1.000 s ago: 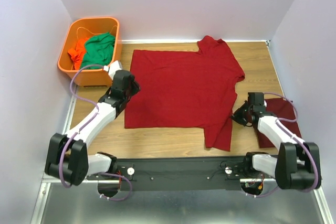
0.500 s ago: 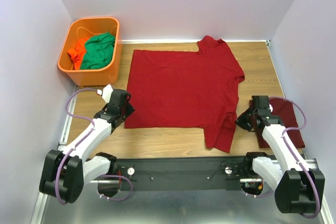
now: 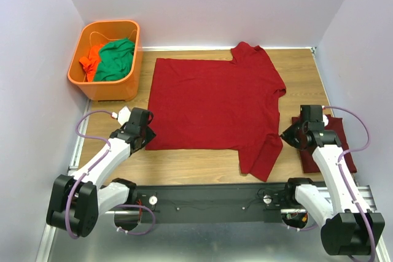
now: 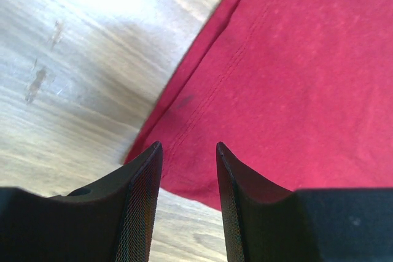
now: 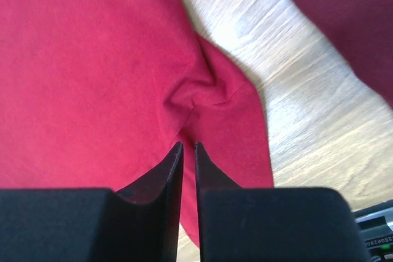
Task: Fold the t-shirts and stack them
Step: Flatten the tshirt out
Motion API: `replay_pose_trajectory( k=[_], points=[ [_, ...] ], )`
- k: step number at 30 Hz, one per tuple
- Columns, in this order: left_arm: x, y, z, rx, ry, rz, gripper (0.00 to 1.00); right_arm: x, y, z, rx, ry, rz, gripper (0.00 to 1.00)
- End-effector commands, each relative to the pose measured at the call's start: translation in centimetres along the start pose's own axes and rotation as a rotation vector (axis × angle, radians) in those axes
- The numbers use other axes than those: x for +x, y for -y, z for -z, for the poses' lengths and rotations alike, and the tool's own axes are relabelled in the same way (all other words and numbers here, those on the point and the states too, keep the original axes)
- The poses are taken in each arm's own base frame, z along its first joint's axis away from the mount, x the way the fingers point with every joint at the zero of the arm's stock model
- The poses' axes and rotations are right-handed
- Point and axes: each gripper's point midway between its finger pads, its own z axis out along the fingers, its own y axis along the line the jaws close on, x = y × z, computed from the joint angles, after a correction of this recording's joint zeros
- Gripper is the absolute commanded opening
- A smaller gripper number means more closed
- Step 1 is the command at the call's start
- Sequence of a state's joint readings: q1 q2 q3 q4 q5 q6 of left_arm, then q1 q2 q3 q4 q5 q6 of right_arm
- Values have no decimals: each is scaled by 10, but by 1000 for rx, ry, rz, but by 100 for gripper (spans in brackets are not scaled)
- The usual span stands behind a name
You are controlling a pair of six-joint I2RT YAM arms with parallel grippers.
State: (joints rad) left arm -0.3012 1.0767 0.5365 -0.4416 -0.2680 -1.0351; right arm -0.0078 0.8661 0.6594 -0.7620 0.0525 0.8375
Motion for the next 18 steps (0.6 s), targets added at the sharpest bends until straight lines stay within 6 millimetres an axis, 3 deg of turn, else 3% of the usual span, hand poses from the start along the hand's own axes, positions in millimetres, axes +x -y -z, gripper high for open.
replay_pose_trajectory(
  k=[1, 6, 10, 18],
  points=[
    [7, -9, 2, -43, -37, 28, 49, -9, 6, 4, 65, 26, 0, 20],
    [10, -19, 8, -79, -43, 49, 49, -8, 3, 4, 57, 12, 10, 31],
    [15, -18, 10, -80, -74, 67, 49, -9, 3, 3, 60, 14, 10, 53],
    [27, -21, 7, -114, -140, 56, 49, -14, 1, 5, 59, 26, 8, 56]
  ],
)
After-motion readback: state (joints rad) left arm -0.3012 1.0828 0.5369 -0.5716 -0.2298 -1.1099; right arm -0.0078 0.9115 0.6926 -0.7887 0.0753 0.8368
